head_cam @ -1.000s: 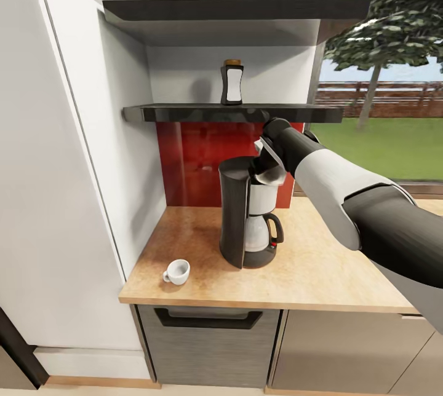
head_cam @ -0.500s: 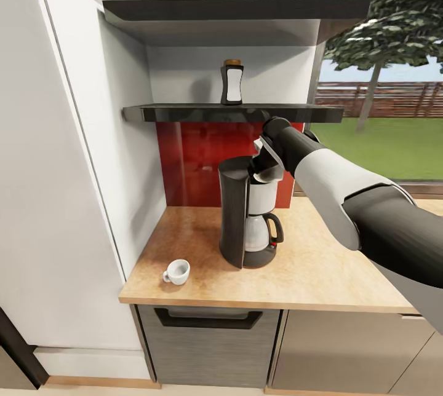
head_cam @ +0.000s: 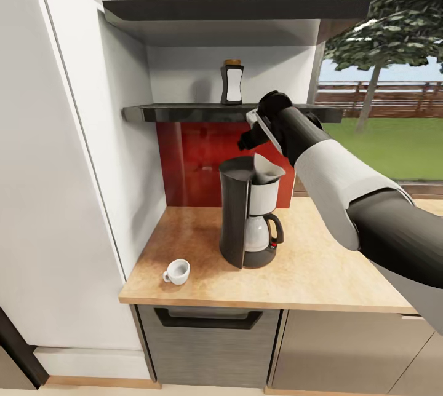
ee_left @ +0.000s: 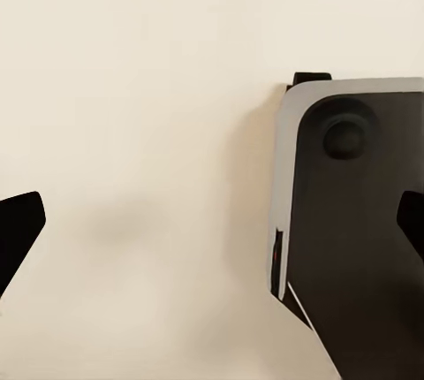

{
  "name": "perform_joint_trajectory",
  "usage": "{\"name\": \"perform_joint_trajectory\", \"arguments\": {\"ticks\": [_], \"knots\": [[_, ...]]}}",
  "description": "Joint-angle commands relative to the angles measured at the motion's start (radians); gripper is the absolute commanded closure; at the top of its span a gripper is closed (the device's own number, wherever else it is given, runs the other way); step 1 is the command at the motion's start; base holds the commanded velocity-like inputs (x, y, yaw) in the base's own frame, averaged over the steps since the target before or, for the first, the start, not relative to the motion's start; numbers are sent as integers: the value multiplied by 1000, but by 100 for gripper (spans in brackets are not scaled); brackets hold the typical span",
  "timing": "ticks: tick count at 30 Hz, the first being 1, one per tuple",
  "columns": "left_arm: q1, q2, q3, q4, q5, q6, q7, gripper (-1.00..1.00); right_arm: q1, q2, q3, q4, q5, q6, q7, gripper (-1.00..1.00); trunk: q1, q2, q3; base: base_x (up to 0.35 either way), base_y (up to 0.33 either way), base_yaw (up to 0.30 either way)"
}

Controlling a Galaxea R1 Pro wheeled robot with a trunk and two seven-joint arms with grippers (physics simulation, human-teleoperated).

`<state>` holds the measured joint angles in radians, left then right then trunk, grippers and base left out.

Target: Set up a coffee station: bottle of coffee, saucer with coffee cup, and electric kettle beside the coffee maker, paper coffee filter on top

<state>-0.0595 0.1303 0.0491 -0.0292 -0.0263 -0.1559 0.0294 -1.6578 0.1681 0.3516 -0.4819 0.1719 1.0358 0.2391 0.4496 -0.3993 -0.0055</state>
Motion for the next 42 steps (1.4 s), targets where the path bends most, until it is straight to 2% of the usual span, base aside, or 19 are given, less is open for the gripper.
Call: {"name": "perform_joint_trajectory", "arguments": {"ticks": [1, 30, 42], "knots": [[0, 0, 5, 1, -3, -4, 2, -100, 0, 0, 3, -3, 11, 3, 9, -100, 0, -1, -1, 0, 0, 0], [0, -2, 5, 0, -3, -5, 3, -100, 0, -3, 3, -14, 12, 3, 9, -100, 0, -1, -1, -1, 0, 0], [0, -3, 5, 0, -4, -5, 3, -100, 0, -4, 3, -14, 12, 3, 9, -100, 0, -1, -1, -264, 0, 0]]}}
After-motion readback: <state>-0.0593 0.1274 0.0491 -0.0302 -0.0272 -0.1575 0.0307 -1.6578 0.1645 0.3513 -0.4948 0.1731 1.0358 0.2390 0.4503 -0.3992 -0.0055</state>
